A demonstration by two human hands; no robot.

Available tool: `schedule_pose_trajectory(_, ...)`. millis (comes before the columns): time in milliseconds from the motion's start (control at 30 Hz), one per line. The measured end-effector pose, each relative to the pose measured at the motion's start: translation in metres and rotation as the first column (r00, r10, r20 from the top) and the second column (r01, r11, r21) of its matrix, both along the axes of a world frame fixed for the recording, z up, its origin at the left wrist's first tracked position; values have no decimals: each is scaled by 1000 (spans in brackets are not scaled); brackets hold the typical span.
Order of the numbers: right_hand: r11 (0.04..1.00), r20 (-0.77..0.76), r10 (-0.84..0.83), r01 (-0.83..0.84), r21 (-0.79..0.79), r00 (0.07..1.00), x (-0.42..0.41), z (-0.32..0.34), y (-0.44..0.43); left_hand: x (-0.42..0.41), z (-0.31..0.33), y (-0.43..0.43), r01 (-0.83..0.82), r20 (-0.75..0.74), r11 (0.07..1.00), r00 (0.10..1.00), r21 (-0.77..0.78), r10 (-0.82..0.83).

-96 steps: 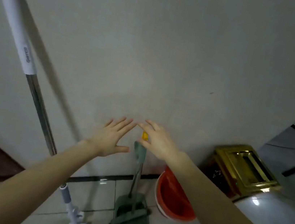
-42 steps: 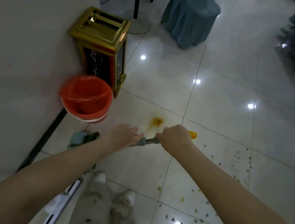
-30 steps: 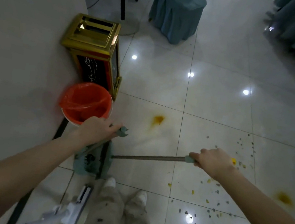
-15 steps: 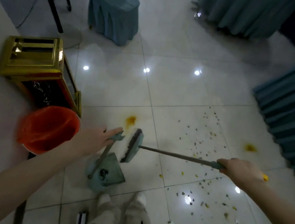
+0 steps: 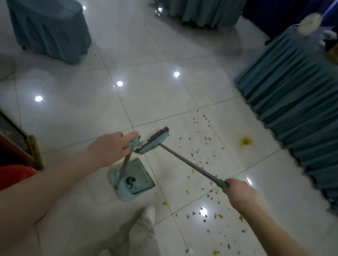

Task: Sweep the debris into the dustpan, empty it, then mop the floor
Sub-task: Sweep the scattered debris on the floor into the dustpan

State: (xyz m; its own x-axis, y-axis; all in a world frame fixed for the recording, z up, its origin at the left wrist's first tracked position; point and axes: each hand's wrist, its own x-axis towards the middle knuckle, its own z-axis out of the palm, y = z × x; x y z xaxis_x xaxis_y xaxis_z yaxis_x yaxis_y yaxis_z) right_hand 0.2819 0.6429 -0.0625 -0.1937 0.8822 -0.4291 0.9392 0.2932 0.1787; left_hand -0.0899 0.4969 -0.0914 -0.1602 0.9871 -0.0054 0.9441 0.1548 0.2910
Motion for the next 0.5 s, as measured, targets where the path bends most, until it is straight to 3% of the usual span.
schedule_pose_trajectory(267, 959, -91, -273, 263, -106, 958, -26, -38, 85, -23, -1, 107, 68, -52, 997, 996, 43, -66)
schedule_pose_trajectory(500, 898, -130, -413, 380, -221, 901, -44, -51, 180, -49, -6, 217, 176, -117, 984, 978, 41, -170)
